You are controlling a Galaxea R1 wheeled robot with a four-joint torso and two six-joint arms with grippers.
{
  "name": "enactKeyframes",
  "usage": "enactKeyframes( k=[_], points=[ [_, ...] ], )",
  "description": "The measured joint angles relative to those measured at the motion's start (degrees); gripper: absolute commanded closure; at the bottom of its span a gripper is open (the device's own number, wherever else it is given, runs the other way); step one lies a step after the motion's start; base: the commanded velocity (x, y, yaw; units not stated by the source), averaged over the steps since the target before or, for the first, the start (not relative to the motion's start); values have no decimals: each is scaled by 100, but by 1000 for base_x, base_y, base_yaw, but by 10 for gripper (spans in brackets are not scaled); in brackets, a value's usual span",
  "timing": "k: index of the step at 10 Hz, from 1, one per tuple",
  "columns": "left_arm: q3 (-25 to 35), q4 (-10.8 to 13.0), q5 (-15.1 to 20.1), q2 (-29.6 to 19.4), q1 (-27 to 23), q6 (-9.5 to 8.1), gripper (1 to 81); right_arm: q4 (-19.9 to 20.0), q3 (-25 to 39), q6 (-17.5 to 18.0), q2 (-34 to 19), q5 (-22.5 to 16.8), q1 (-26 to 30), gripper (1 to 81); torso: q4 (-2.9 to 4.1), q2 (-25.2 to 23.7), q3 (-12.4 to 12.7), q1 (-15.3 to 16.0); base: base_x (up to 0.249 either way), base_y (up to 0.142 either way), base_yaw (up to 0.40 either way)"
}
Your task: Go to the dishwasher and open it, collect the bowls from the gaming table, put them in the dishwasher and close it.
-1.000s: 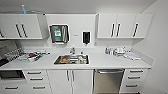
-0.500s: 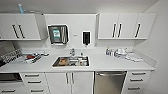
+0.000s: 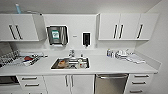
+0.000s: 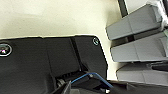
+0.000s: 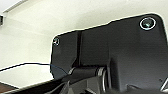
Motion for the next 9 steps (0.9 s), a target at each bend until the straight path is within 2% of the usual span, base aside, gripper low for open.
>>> enactKeyframes(
  k=[8, 9],
  points=[
    [2, 2, 38, 2, 74, 0, 10, 0, 7, 0, 6, -24, -46, 10, 0, 0, -2, 1, 128, -64, 0],
    [2, 0, 38, 0, 74, 0, 10, -2, 7, 0, 5, -22, -46, 10, 0, 0, -2, 0, 124, 0, 0]
  ],
)
